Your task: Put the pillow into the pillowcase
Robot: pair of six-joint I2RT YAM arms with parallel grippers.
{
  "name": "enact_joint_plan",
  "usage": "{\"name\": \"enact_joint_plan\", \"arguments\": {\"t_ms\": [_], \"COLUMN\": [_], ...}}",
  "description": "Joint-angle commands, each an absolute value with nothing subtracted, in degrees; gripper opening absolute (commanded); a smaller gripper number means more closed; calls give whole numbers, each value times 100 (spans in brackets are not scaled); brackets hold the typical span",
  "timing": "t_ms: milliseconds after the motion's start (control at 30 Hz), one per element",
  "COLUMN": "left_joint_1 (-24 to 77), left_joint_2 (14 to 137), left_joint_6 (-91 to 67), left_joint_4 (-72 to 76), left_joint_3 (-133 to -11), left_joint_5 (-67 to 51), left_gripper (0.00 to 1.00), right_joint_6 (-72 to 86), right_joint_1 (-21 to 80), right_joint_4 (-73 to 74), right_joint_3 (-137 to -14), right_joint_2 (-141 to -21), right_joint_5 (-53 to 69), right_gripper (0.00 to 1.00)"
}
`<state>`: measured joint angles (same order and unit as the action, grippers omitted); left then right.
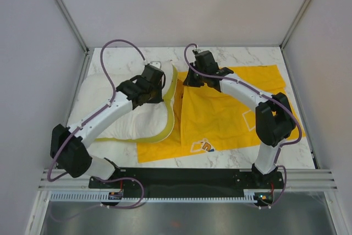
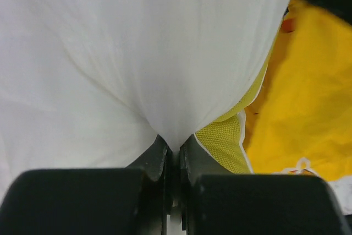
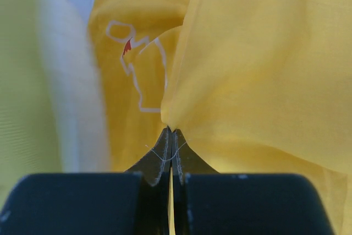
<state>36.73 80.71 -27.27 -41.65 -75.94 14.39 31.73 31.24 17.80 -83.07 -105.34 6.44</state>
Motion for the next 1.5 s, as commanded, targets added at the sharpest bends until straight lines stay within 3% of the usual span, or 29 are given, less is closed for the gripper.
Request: {"name": "enact_joint_plan", "arguments": {"t_ms": [0, 200, 700, 1133, 1300, 1433, 1467], "left_joint_1": [3393, 3419, 4140, 4183, 4228, 4236, 4228], "left_joint_2": [8349, 8490, 8710, 9895, 10195, 10195, 10169], "left_joint_6": [-3137, -3112, -2382, -1898, -2135, -2320, -2320], "left_joint_4": [-3228, -2698, -4034, -3990, -3780, -3087, -2946], "left_joint_3": [-6892, -6767, -6881, -9051, -9018, -8202, -8070], "left_joint_5": [1721, 1654, 1161, 1485, 1923, 2145, 2136], "left_gripper": [2, 2, 2, 2, 2, 2, 2], "right_joint_6": [3243, 3305, 3313, 3357, 3358, 3270, 3217], "right_joint_1": [3094, 3094, 3059, 3199, 3199, 3173, 3173], "right_joint_4": [1688, 1679, 1872, 1881, 1916, 1978, 1978], "right_joint_3": [-8341, -8419, -9044, -8622, -8543, -8307, -8219], "right_joint_2": [-10204, -10204, -10468, -10116, -10002, -9879, -9740], "right_joint_5": [869, 958, 1168, 1477, 1301, 933, 836], "right_gripper": [0, 0, 0, 0, 0, 13, 27]}}
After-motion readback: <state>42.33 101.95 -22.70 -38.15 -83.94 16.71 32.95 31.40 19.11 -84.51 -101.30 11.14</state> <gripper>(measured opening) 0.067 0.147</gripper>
